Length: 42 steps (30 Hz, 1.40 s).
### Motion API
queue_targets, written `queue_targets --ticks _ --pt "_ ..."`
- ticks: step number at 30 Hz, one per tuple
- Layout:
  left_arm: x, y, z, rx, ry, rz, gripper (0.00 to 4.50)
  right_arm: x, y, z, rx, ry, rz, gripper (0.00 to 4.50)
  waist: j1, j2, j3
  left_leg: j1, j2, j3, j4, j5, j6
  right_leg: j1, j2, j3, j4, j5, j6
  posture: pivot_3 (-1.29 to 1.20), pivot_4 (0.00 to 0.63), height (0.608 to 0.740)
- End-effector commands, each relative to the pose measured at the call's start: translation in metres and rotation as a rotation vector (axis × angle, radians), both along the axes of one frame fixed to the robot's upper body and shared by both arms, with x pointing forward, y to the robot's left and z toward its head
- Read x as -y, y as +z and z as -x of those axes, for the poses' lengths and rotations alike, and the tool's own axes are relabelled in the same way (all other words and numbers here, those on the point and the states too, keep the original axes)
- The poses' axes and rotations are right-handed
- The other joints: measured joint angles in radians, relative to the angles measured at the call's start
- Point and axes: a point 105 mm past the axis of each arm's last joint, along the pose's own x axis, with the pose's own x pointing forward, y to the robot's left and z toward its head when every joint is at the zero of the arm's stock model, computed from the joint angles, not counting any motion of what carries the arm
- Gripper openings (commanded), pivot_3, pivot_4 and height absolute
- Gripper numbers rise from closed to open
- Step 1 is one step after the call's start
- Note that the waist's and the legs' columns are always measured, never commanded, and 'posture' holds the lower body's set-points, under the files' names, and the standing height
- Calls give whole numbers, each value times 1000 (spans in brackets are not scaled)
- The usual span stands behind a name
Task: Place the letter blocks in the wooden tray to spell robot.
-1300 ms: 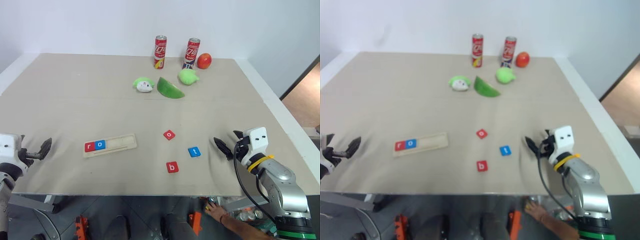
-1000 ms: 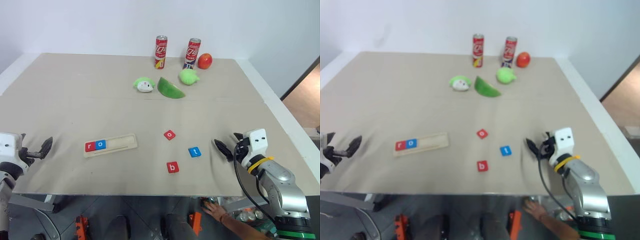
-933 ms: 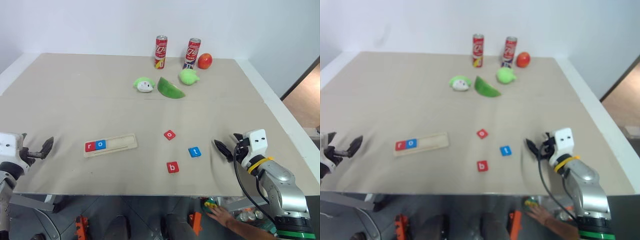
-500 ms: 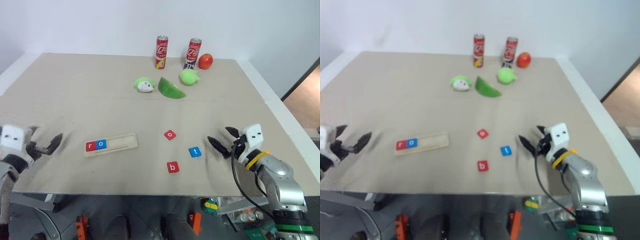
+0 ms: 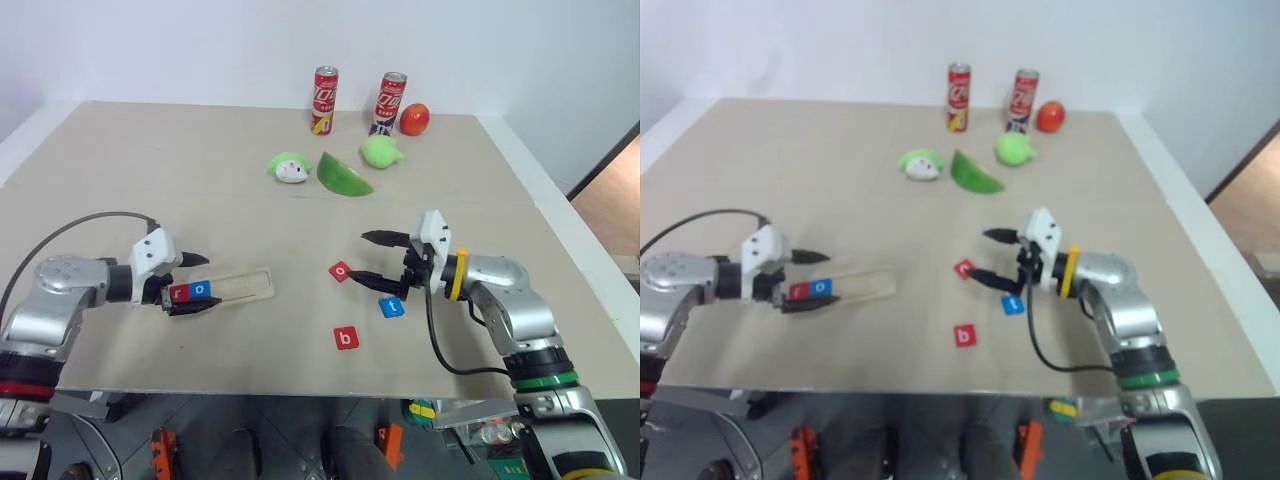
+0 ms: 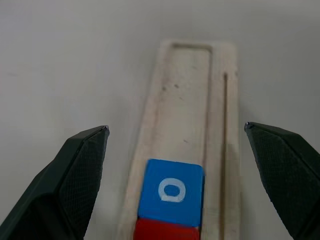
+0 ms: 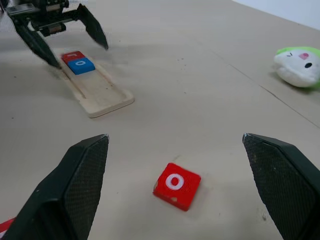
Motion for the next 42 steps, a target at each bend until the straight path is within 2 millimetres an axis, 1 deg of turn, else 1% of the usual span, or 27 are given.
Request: queue_targets --ticks 1,5,11,19,24,28,31,32,33,39,41,42 --pt "10 2 -7 35 -65 -52 4500 -13 10 2 35 62 -28 4422 1 0 0 -1 0 -1 1 0 0 0 0 -1 0 0 0 0 150 740" --pt "10 -4 -8 6 -82 -64 4500 -21 8 3 43 87 -22 4422 -2 1 0 -2 1 -2 1 0 0 -1 1 -1 0 0 -1 0 150 740" --pt "9 -9 -9 -27 -84 -72 4500 -27 8 2 49 96 -27 4422 1 1 1 -3 3 -4 5 0 0 -1 2 -4 2 2 -3 0 150 740" --pt "-1 -24 -16 -76 -40 -95 4500 -25 9 -2 59 84 -16 4422 1 2 1 -3 4 -4 9 1 1 0 3 -5 3 3 -2 0 150 740" --pt "1 -32 -17 -105 -61 -118 4500 -25 8 -2 57 83 -11 4422 1 2 1 4 5 -3 9 2 2 6 3 -5 3 3 0 0 150 740" --pt "-4 -38 -20 -129 -48 -155 4500 -23 7 -2 57 81 -5 4422 1 4 0 7 5 -3 9 3 3 10 4 -5 3 4 0 0 150 740" --pt "-6 -38 -22 -138 -44 -163 3705 -22 8 -2 58 75 -5 4500 1 6 -1 8 6 -3 9 4 5 10 4 -5 3 6 0 0 150 740" --pt "-7 -38 -22 -144 -38 -157 3324 -22 8 -2 59 74 -6 4500 1 6 -1 8 6 -3 9 5 6 10 4 -5 3 7 0 0 150 740" --pt "-8 -38 -23 -148 -32 -152 3195 -22 8 -2 59 74 -6 4500 1 6 -1 8 6 -3 9 5 7 10 4 -5 3 8 -1 0 150 740" --pt "-12 -43 -22 -153 -29 -167 3196 -21 7 -2 58 71 -1 4500 -1 7 -1 10 7 -2 9 8 11 9 5 -5 3 11 -7 0 150 740" --pt "-6 -43 -21 -137 -54 -177 3196 -21 6 -2 57 69 -1 4500 -1 7 -1 11 8 -2 9 8 11 9 5 -5 3 12 -8 0 150 740" --pt "0 -40 -21 -125 -77 -171 3196 -20 6 -2 57 68 -1 4500 -1 7 -1 11 8 -2 9 8 11 9 6 -5 3 12 -8 0 150 740"
